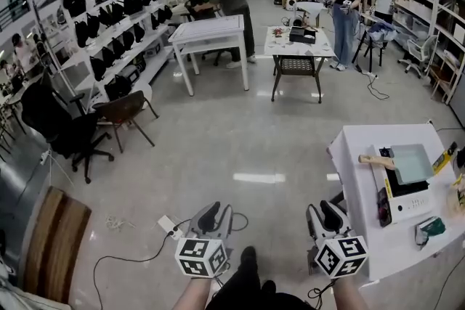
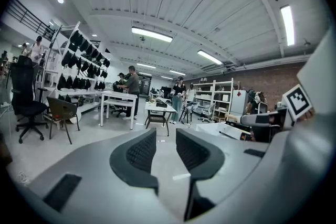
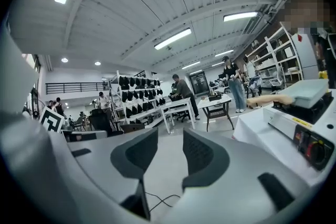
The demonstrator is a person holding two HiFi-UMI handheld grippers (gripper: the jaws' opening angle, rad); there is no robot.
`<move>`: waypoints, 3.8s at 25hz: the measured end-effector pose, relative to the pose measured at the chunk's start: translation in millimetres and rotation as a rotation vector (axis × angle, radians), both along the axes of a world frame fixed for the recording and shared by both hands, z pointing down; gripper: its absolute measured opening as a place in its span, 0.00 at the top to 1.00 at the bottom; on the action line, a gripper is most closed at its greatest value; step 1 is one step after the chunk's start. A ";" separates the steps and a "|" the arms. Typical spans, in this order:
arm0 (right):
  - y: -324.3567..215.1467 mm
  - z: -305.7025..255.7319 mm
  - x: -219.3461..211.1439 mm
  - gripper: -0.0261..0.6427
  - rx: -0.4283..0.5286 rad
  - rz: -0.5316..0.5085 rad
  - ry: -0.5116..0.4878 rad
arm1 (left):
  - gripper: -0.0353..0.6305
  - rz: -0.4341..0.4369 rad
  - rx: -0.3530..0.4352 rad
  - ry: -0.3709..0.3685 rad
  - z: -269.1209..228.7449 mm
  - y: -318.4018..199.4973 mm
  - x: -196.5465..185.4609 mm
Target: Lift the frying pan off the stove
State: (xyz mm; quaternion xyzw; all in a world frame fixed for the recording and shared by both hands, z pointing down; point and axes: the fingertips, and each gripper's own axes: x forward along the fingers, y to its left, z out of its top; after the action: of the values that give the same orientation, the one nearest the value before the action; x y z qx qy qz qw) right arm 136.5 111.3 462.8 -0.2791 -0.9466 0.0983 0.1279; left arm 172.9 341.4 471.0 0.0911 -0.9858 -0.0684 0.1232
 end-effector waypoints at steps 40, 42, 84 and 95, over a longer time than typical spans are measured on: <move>82.8 -10.4 -318.1 0.75 0.028 0.280 0.040 | 0.80 0.282 0.056 0.031 9.2 75.3 -381.3; 69.7 -12.8 -323.5 0.75 0.025 0.306 0.037 | 0.80 0.310 0.052 0.033 10.4 61.3 -392.8; -304.7 -5.7 -137.1 0.75 -0.209 1.363 0.038 | 0.80 1.372 0.015 0.131 17.3 -488.6 -407.4; -309.9 6.2 -133.0 0.75 -0.241 1.575 0.057 | 0.80 1.637 0.026 0.189 24.7 -546.4 -391.8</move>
State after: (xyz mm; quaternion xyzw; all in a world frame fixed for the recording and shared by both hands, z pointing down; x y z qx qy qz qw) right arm 3.5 -198.6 469.0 0.4626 -0.8447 0.2687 0.0142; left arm -218.9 -205.0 495.7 0.7760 -0.5923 0.0245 0.2154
